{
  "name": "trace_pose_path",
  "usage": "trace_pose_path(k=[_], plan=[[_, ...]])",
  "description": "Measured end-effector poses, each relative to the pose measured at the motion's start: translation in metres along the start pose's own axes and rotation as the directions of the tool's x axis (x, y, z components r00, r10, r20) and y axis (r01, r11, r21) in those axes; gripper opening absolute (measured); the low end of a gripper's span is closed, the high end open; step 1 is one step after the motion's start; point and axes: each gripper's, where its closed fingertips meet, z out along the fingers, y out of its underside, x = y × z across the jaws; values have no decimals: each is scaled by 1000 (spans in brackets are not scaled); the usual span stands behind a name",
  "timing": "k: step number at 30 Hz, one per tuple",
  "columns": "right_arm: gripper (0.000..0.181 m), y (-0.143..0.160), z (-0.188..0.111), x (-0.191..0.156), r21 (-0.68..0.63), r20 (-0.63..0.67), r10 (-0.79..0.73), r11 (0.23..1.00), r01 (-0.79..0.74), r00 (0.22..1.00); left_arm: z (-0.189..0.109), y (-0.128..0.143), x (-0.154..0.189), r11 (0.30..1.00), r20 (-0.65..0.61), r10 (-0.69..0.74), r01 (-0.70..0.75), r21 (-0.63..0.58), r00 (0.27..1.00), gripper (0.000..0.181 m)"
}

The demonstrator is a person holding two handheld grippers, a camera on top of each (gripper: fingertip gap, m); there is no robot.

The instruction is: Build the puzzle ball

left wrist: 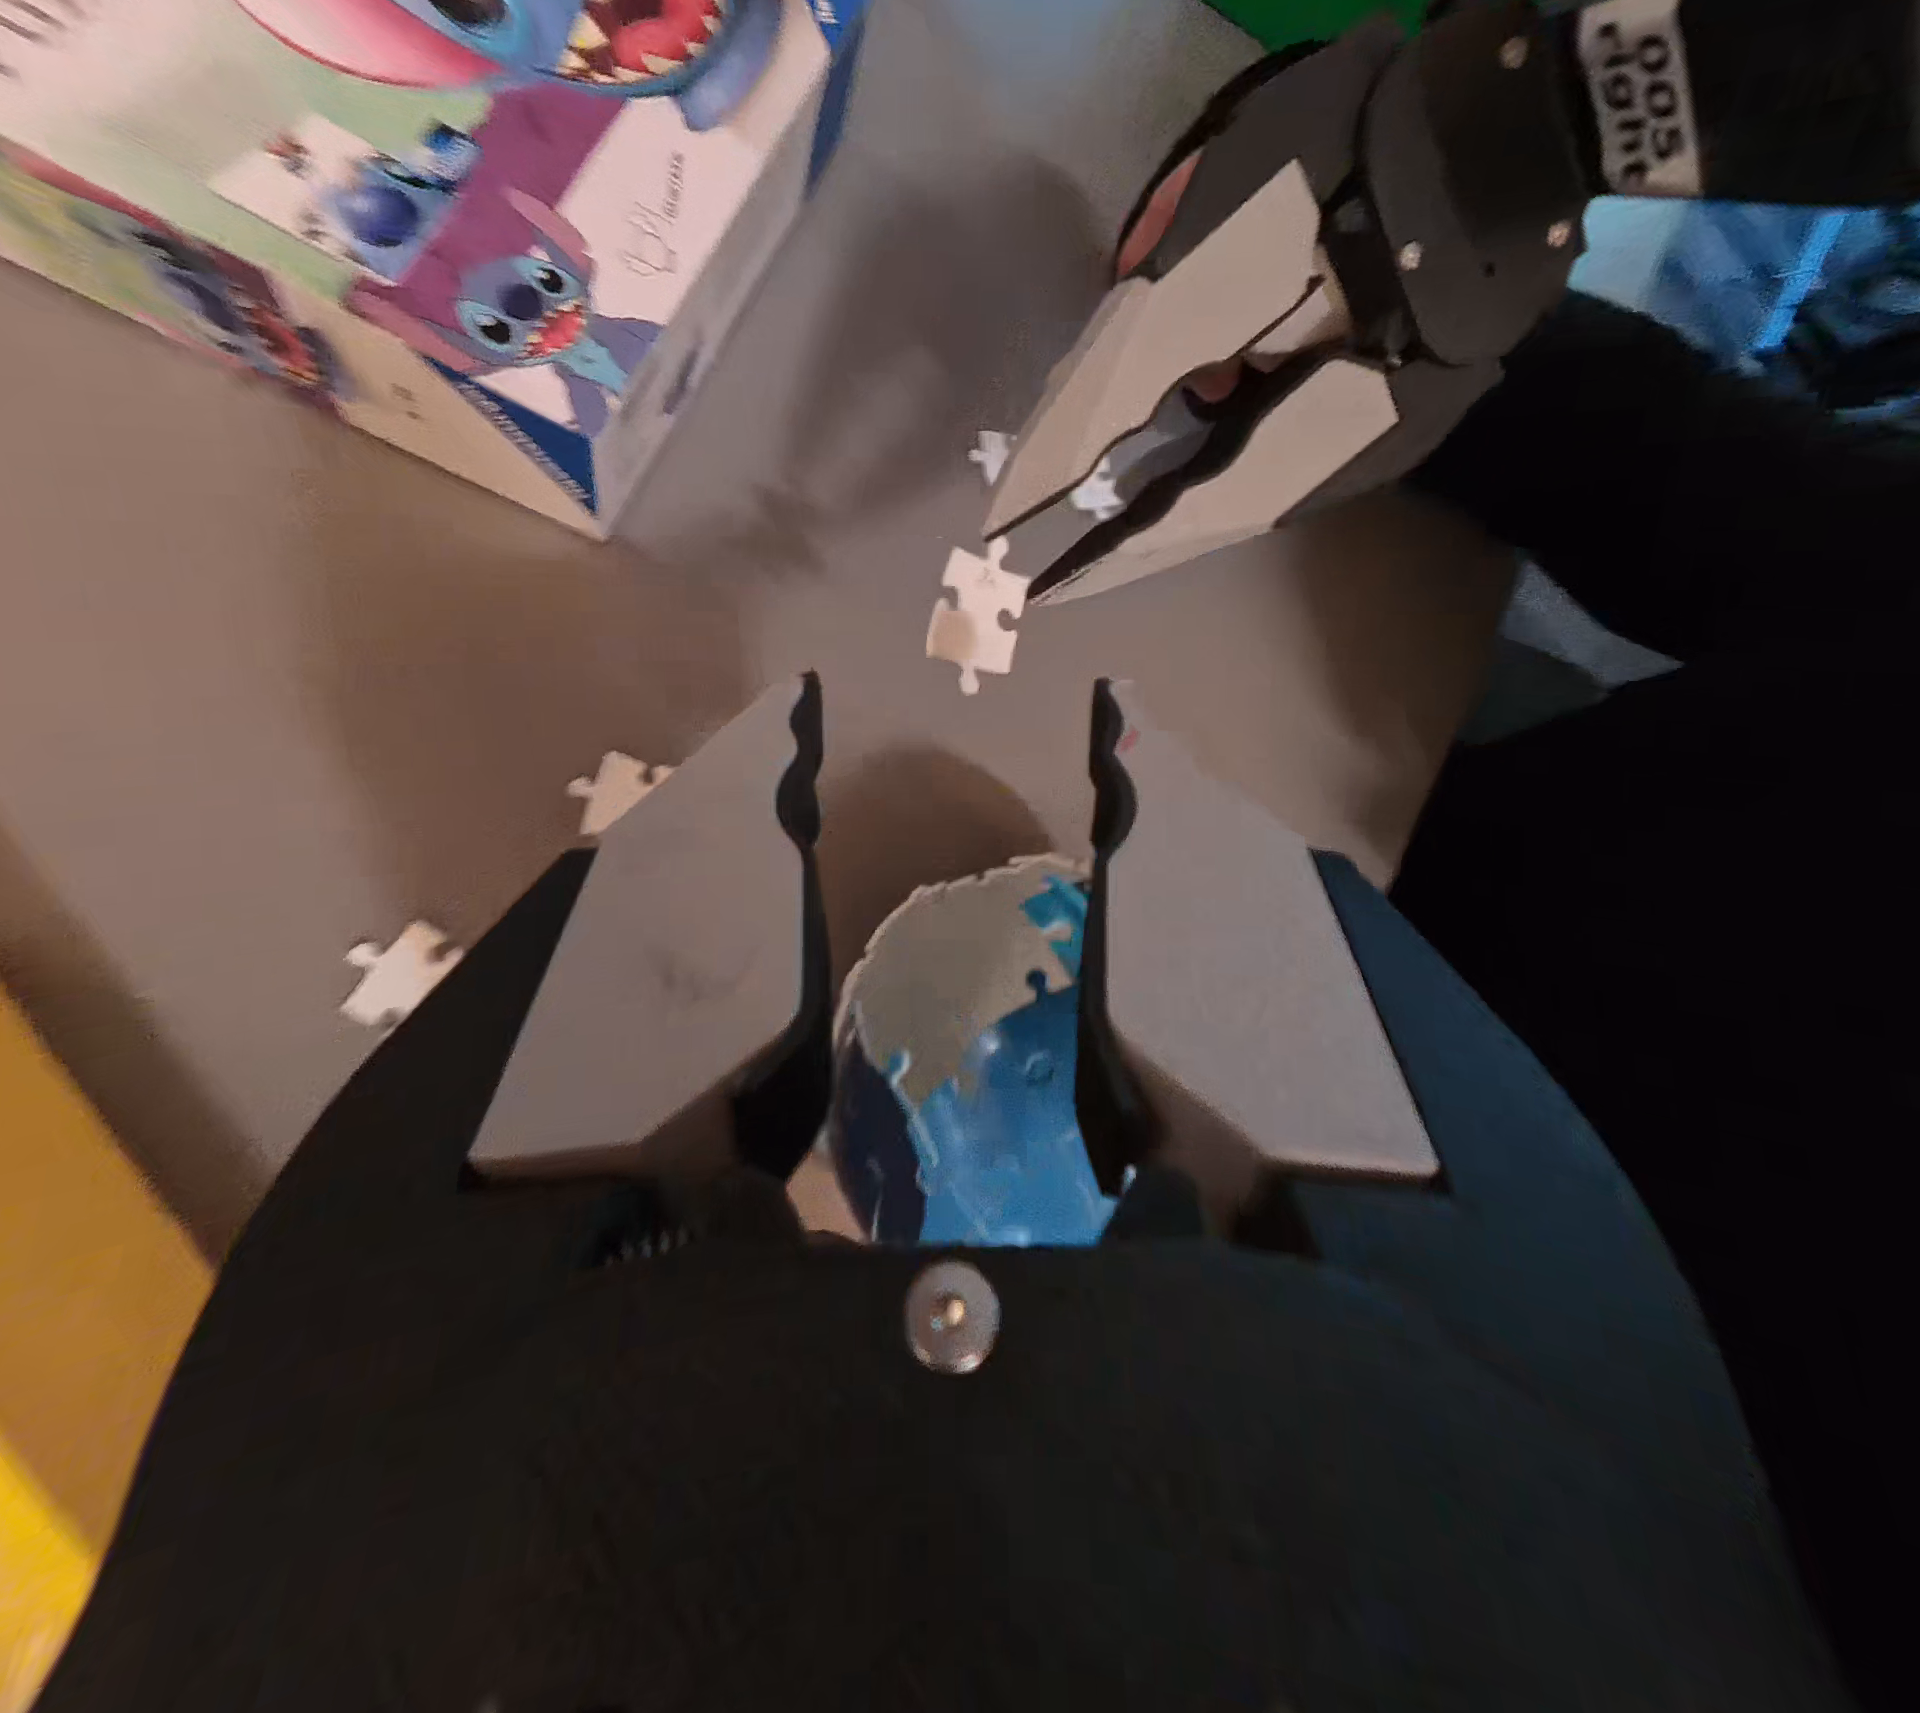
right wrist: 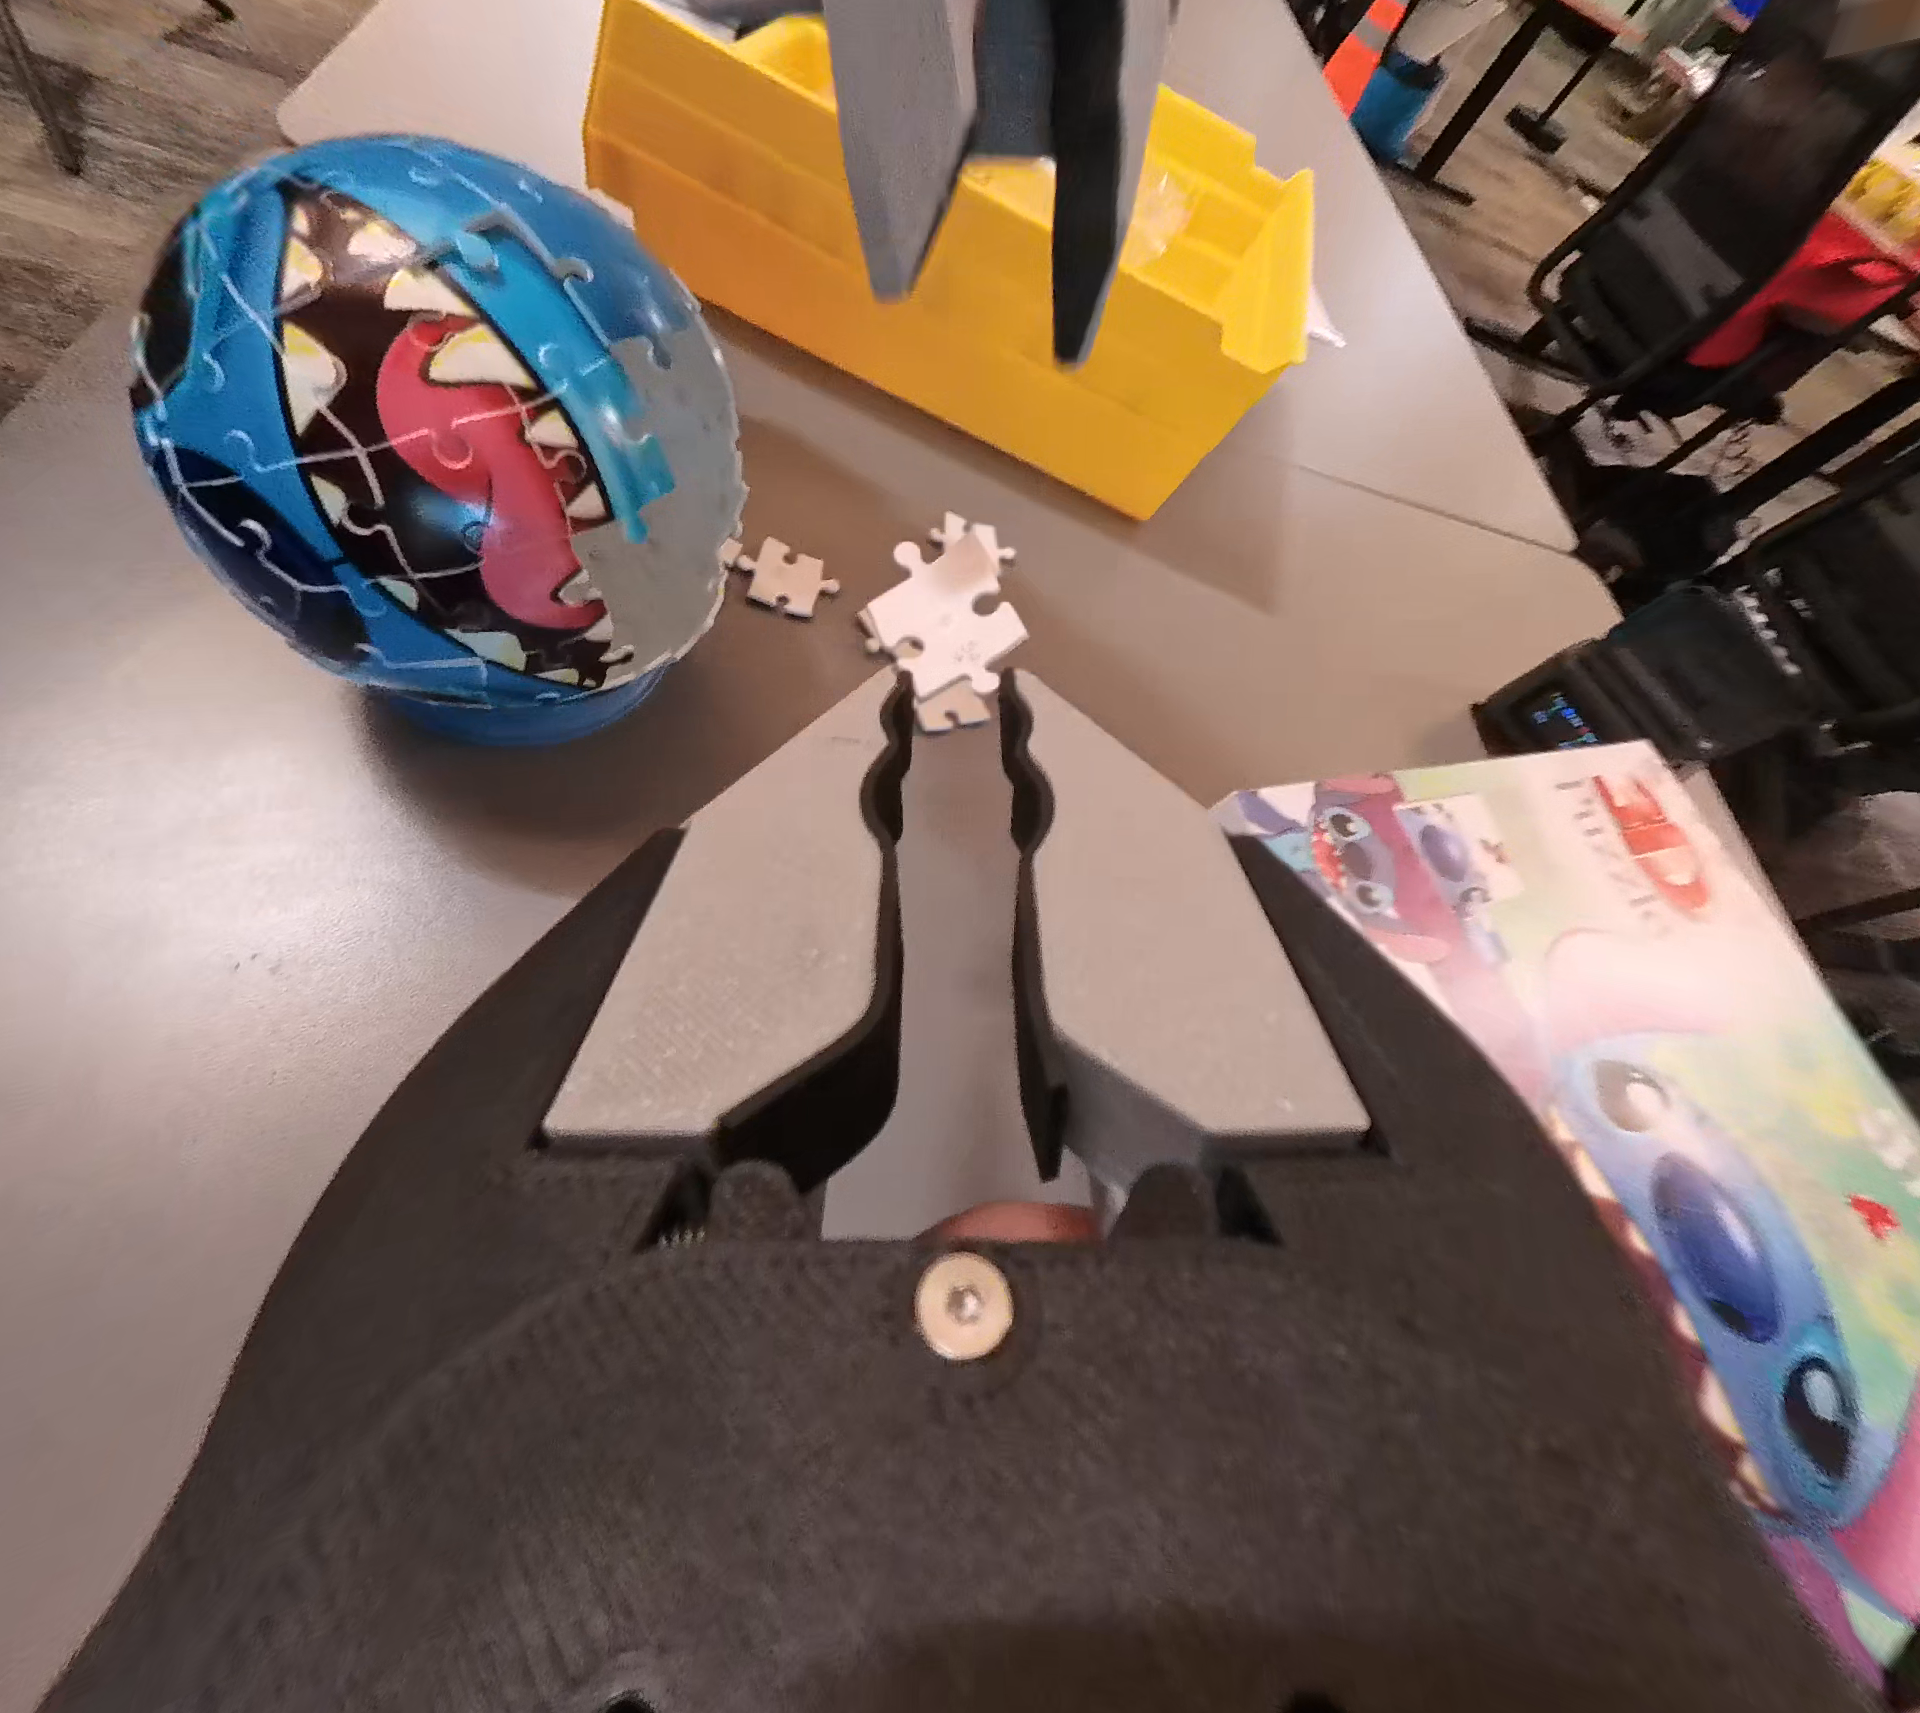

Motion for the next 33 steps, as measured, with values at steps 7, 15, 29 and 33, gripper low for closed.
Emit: trace_pose_path(k=[7, 15, 29, 33], plan=[[13, -15, -14, 4, 28, -34, -31, 999, 31, 999, 31, 5, 10, 995, -136, -72, 62, -73, 988, 52], [13, -13, -13, 4, 28, -23, -35, 999, 36, 999, 31, -1, 14, 996, -218, -82, 77, -34, 972, 38], [12, -24, -14, 13, 101, 25, 98, 990, -100, 995, 18, -9, 13, 995, -252, 11, 14, 100, 968, 0], [12, -37, -16, 17, 160, 146, 238, 952, -260, 960, 10, -16, 10, 982, -143, 114, -90, 169, 983, 0]])
